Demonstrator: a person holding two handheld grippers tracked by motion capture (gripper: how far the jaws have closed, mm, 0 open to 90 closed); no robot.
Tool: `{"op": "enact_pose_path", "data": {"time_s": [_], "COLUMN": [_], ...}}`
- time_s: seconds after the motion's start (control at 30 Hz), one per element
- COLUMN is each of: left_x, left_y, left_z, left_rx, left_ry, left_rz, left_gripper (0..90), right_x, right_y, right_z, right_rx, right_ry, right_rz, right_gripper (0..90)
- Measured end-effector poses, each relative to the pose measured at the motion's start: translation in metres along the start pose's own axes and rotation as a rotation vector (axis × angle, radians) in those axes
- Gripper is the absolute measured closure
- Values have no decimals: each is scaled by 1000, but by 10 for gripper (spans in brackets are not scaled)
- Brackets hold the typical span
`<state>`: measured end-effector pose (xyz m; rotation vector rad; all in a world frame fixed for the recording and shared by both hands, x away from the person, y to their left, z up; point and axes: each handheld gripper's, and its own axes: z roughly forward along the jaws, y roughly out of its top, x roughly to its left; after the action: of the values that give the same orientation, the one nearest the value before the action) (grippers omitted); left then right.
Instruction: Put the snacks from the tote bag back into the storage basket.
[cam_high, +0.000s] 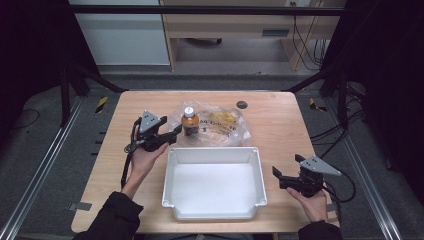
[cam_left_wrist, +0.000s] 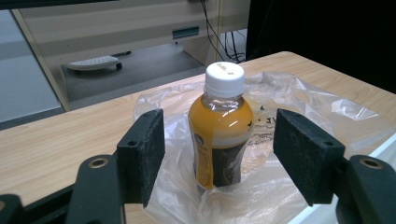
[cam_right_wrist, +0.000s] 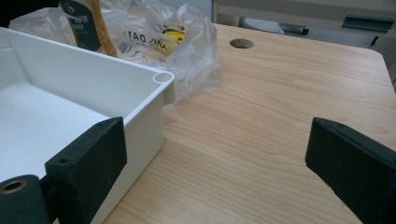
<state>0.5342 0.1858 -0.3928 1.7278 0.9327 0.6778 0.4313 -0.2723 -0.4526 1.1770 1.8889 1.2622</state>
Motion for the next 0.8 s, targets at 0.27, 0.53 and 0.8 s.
{"op": "enact_pose_path", "data": {"time_s": [0.27,0.53,0.8], "left_x": [0,-3,-6], "left_y": [8,15,18], "left_z": [8,19,31], "left_rx": [-12,-19,-9], "left_ry": [3,5,14], "left_rz": [-1,-1,16], "left_gripper": [341,344,345], "right_x": [0,0,0], "right_y": [0,0,0], "right_z": [0,0,0], "right_rx": [2,4,6], "right_ry": [2,1,0], "right_rz": [-1,-2,0], "right_gripper": [57,57,57]}}
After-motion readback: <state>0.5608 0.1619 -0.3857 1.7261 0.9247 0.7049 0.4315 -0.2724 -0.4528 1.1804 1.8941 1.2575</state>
